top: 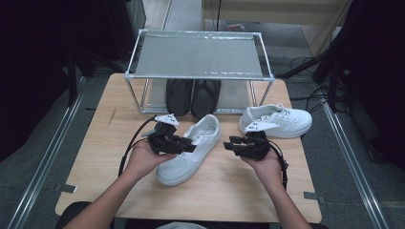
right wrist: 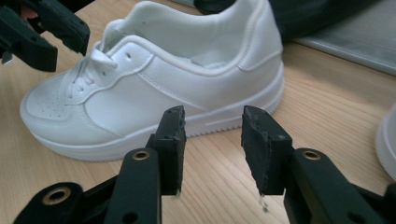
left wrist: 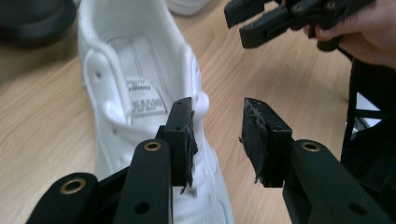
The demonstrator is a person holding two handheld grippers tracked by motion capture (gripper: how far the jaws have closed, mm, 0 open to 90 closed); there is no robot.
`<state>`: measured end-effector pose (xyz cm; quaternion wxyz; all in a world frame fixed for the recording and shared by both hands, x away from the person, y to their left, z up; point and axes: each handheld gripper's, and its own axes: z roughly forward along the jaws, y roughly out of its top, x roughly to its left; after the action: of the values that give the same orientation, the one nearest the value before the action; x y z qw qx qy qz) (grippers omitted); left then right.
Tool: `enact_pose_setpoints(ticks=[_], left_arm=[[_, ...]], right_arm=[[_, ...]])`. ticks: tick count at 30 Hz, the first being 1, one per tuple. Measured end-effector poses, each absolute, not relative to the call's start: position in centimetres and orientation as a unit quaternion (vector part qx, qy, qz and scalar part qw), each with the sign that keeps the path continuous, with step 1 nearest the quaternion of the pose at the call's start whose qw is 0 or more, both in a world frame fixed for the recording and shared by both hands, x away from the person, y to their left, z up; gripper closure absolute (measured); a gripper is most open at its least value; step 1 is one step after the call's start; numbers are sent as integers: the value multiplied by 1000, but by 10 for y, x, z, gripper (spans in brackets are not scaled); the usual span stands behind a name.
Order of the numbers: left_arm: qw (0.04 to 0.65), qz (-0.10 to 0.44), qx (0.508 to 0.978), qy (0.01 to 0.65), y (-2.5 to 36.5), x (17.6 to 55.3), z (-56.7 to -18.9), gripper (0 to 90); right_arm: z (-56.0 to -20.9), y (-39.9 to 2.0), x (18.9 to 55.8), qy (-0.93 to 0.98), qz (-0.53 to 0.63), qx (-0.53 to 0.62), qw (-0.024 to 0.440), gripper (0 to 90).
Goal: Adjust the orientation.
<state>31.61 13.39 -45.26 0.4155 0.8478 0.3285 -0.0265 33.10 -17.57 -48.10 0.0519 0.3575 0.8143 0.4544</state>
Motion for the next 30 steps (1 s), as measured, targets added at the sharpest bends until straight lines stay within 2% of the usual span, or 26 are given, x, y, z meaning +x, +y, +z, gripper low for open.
enact_pose_setpoints(ticks=[3,9,13,25,30], left_arm=[[403,-20,854,328,136,308,-455,664],[415,-15,849,327,143,295,-457,846],[405,-12,852,331,144,290,-461,888],[375,-15,857,353,144,277,-481,900],[379,-21,851,362,146,276,-485,896]], right_arm=[[-479,-169,333,819,454,347,50,664],[-475,-156,340,823,453,340,33,786],[-470,-148,345,823,463,327,29,881],[-465,-124,364,829,469,301,31,900],[-471,-115,370,835,459,301,31,900]])
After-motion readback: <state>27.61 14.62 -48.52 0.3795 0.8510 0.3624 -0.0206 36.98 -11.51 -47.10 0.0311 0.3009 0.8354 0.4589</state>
